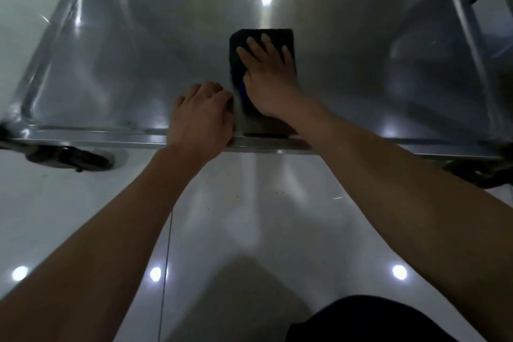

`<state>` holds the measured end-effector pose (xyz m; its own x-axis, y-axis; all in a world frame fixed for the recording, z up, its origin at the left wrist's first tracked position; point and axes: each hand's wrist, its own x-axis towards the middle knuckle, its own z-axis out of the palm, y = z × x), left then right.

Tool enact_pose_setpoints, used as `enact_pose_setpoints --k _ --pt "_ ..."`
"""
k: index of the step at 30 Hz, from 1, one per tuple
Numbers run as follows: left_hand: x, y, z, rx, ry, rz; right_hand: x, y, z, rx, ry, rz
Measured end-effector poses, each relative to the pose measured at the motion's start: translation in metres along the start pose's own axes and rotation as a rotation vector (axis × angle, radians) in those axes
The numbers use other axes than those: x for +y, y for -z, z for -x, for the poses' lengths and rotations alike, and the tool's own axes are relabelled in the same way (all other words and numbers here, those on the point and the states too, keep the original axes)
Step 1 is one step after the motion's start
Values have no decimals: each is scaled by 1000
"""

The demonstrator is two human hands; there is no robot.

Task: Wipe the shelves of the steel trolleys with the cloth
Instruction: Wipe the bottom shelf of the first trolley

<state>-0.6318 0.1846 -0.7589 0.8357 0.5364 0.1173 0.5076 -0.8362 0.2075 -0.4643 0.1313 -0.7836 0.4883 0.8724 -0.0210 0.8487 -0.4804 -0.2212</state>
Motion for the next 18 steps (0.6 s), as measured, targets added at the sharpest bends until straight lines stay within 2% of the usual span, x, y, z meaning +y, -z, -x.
enact_pose_setpoints --k 4,10,13,18 --pt "-5 2 1 -3 14 33 -22 -1 -15 -28 76 -65" --pt "2 5 -7 -12 64 59 -10 4 -12 -27 91 -145" --pt "20 3 -18 0 73 84 14 8 -8 -19 79 -147" --pt "70 -13 -32 8 -12 140 84 18 5 22 -61 -159"
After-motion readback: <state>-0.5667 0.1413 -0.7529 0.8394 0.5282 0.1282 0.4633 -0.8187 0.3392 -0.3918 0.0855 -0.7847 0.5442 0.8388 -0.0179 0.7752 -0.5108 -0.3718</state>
